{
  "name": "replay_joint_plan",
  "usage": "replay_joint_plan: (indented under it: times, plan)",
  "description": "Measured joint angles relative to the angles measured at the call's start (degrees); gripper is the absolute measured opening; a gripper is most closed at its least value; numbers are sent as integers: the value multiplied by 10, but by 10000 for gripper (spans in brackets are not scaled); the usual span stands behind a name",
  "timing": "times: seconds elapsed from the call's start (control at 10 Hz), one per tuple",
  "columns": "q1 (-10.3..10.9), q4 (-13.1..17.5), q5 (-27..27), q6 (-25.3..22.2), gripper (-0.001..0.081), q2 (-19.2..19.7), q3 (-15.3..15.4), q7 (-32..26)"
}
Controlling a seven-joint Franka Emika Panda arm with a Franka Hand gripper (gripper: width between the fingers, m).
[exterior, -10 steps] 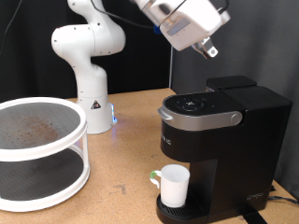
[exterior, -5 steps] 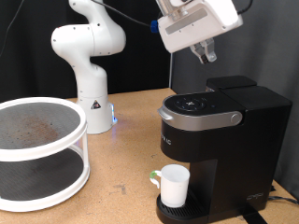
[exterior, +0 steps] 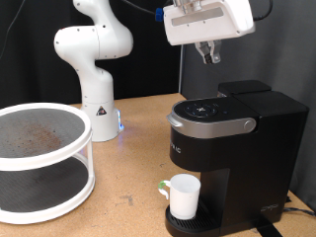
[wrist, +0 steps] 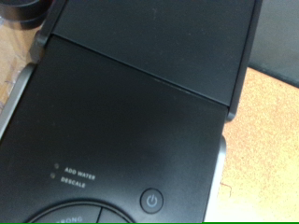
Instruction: Make a cup of coffee with the keurig machine
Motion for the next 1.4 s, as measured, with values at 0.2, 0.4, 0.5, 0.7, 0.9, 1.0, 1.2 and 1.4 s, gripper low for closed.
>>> replay_joint_plan:
  times: [0.2,0.4,0.5,0.7,0.9,1.0,1.2,1.4]
  plan:
    - [-5,-1,-39,5,0,10,1,22]
    - [-7,-4,-58,24,0,29,1,37]
    - [-8,-4,-58,31,0,40,1,39]
    - [-8,-5,-57,39,0,59,0,39]
    - [-8,-7,-57,43,0,77,0,39]
    - [-8,-8,-57,45,0,87,0,39]
    - [-8,-6,-56,48,0,103,-1,39]
    - [-8,-6,-51,48,0,103,-1,39]
